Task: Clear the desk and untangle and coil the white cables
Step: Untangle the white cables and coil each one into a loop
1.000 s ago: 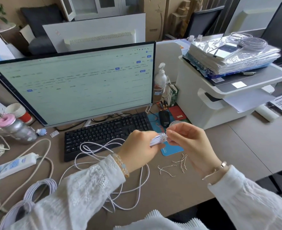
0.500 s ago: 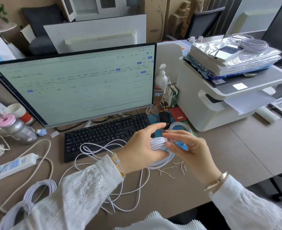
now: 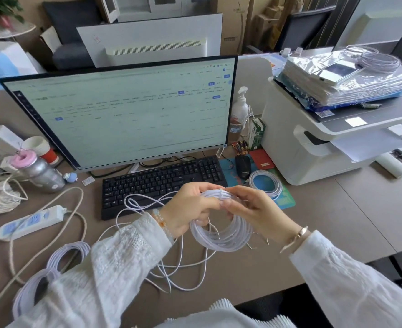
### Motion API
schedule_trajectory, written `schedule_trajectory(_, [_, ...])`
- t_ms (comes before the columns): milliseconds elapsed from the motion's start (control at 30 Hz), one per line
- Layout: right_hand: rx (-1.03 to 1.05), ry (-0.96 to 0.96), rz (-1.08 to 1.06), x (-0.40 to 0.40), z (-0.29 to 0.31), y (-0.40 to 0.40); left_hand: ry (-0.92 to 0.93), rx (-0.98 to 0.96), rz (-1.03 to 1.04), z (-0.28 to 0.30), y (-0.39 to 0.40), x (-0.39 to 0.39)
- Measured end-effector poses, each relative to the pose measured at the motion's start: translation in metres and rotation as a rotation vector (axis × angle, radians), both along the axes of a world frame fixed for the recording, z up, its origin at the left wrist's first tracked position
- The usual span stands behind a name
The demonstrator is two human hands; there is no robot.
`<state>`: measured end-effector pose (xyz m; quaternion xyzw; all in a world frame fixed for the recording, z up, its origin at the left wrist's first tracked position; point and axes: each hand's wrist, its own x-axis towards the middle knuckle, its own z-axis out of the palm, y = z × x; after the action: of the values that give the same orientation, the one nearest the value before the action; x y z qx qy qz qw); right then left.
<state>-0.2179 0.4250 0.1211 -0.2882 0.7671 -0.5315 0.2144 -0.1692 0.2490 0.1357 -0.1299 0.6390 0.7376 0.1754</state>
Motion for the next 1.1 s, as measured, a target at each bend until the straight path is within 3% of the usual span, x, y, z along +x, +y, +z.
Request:
schedule_trajectory(133, [0.182, -0.031, -0.008, 0.001, -0.02, -0.016, -0.067, 0.074, 0.112, -0.011, -0.021, 0.011])
schedule_trajectory(233, [0.353, -0.049, -0.015, 0.01, -0.038, -0.036, -0.111, -0.006, 0.201, -0.024, -0.043, 0.028])
schedule_trajectory(700, [0.567, -0.31, 0.154, 0.154, -0.13, -0.172, -0.486, -0.213, 0.339, -0.122, -0.169, 0.205])
schedule_trajectory(900, [0.613, -0.387, 0.052, 0.199, -0.168, -0.211, -0.505, -0.343, 0.357, -0.163, -0.2, 0.243])
schedule_trajectory(1100, [0.633, -0.232, -0.068, 0.217, -0.181, -0.225, -0.371, -0.506, 0.306, -0.181, -0.221, 0.252])
